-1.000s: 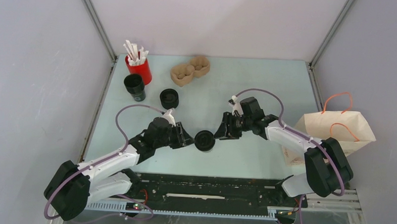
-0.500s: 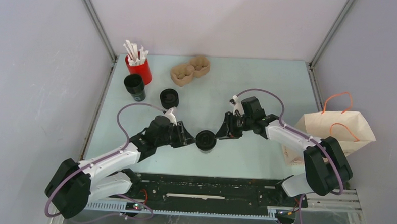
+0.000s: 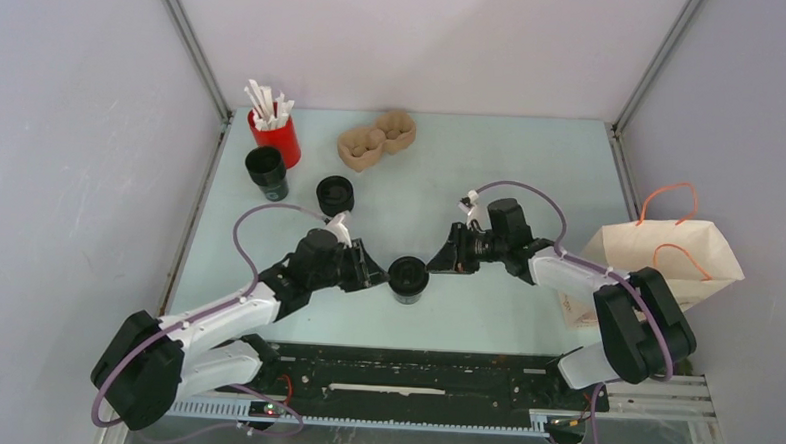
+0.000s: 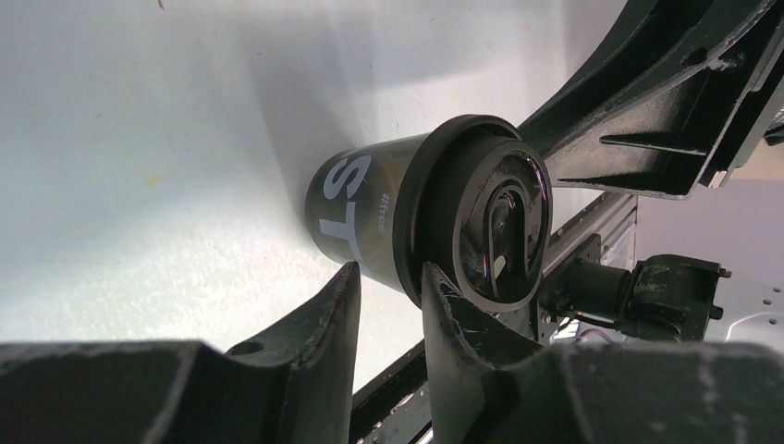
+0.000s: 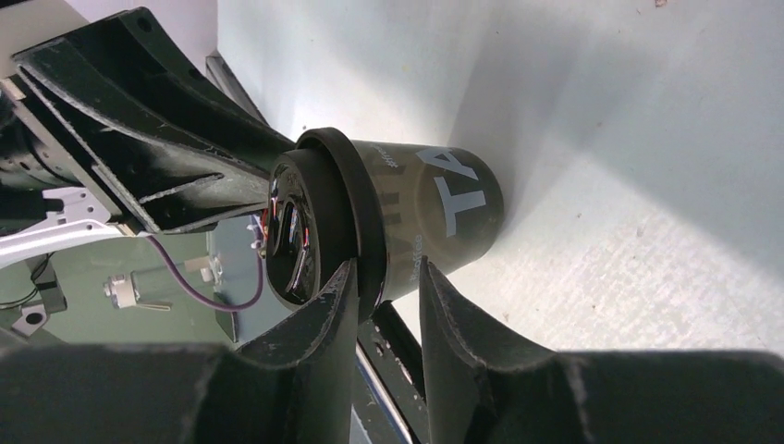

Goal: Pack the takeout coffee

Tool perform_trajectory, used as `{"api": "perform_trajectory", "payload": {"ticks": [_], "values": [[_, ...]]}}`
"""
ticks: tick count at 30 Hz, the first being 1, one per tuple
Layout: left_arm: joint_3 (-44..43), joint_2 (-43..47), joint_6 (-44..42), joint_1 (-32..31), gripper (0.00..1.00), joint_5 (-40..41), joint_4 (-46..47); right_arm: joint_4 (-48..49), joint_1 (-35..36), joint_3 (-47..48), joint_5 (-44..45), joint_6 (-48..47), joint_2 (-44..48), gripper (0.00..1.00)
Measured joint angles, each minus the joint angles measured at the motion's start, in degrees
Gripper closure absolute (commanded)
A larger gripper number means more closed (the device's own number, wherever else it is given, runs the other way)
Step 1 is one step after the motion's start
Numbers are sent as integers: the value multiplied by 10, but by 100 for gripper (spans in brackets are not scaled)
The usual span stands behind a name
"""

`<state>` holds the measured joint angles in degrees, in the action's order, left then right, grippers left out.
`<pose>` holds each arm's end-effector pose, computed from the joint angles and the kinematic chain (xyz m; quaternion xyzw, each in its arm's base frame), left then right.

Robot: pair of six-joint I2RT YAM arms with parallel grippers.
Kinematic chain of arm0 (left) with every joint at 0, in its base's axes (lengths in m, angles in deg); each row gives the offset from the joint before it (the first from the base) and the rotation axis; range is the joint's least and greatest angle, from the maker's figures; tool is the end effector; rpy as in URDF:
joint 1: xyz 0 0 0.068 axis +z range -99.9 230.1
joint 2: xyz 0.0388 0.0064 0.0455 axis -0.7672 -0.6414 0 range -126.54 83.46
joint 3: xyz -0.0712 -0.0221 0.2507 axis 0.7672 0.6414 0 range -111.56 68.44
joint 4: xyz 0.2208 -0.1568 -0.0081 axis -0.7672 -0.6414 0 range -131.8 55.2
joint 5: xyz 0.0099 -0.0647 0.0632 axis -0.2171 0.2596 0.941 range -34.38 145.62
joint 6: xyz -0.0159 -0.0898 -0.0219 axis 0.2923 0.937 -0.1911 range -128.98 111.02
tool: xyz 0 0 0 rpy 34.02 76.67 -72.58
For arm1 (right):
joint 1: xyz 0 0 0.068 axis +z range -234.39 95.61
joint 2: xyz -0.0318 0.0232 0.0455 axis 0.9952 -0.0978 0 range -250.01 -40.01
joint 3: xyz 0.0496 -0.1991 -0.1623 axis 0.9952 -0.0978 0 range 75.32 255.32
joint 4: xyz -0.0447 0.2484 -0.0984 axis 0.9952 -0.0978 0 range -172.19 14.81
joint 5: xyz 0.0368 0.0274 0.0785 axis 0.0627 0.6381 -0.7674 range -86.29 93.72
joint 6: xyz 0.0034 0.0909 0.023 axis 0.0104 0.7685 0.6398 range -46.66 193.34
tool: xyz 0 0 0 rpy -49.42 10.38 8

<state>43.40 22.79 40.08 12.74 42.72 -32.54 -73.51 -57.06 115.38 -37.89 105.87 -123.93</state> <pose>0.2027 -0.1785 0.1477 -0.0361 0.8756 -0.3948 0.2758 0.2588 0.1969 0.1388 -0.1050 0.8603 0.4704 0.1664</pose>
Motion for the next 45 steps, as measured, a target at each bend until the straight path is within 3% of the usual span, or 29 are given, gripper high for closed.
{"api": "perform_trajectory", "payload": {"ticks": [8,14,22,45], "values": [[45,15,12,0,66,-4,64,134,-14,-57,-37,28,-12,67],[56,21,20,0,65,-7,82,166,-13,-67,-34,40,-7,63],[42,22,19,0,62,-8,53,75,-3,-30,7,39,8,61],[-11,28,-13,-1,57,12,-68,-50,-2,19,26,40,29,48]]}}
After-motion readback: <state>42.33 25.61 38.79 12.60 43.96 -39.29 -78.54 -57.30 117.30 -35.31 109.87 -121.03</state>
